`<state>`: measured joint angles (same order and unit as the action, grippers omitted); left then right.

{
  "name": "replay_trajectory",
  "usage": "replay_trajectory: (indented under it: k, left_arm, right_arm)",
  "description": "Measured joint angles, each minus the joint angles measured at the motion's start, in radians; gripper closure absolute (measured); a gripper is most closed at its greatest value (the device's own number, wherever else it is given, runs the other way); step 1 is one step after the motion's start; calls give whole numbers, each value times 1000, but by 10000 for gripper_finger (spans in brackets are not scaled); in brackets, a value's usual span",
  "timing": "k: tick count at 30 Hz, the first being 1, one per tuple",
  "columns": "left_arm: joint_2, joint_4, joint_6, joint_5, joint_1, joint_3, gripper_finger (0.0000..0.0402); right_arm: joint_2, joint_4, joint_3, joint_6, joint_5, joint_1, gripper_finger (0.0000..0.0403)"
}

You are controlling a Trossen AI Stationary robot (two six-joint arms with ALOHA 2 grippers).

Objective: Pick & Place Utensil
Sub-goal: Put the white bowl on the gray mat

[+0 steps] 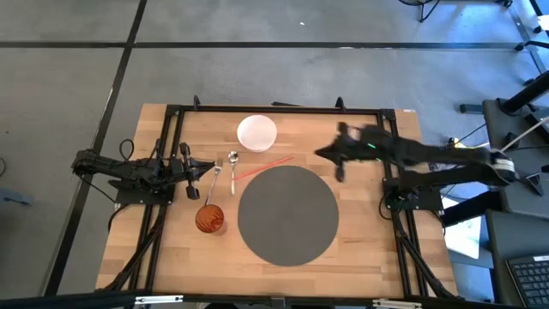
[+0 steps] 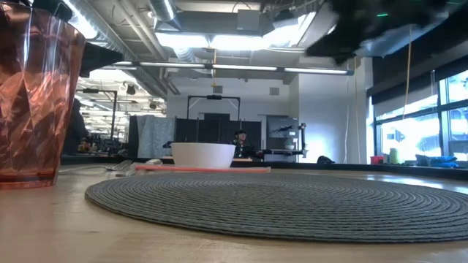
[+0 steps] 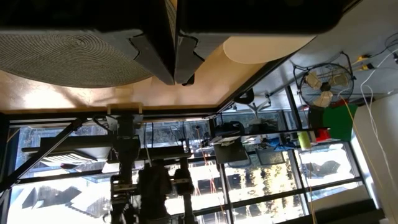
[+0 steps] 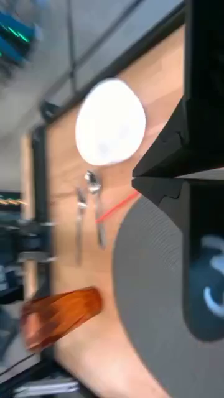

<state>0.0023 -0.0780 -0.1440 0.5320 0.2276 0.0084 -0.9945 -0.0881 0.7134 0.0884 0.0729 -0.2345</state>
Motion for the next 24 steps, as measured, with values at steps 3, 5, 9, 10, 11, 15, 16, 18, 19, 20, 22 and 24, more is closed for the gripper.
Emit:
replay_trajectory:
  k: [3,5,9,10,11,15,16,18,19,20,22,24]
  left_arm:
    - [0,0,0,0,0,0,398]
    - [0,0,0,0,0,0,398]
    - [0,0,27,0,0,0,398]
    - [0,0,36,0,0,0,398]
    - [0,0,44,0,0,0,398]
    - [0,0,52,0,0,0,398]
    - [0,0,52,0,0,0,398]
    - [0,0,53,0,0,0,398]
    - [0,0,53,-1,0,0,398]
    - [0,0,53,-1,0,0,398]
    - [0,0,53,-1,0,0,398]
    - [0,0,53,-1,0,0,398]
  right_arm:
    - [-216,-87,185,120,56,-42,394]
    - [-348,-168,313,207,55,-57,394]
    - [-562,-279,558,252,19,-77,394]
    - [-607,-293,612,263,18,-81,394]
    - [-651,-311,666,281,21,-86,393]
    - [-830,-476,884,346,26,-99,380]
    - [-872,-524,937,355,30,-102,369]
    - [-952,-603,1031,377,33,-108,341]
    - [-987,-634,1066,401,33,-112,323]
    - [-1020,-656,1094,429,34,-115,304]
    - [-1076,-662,1125,480,38,-125,266]
    - [-1117,-658,1143,511,50,-131,231]
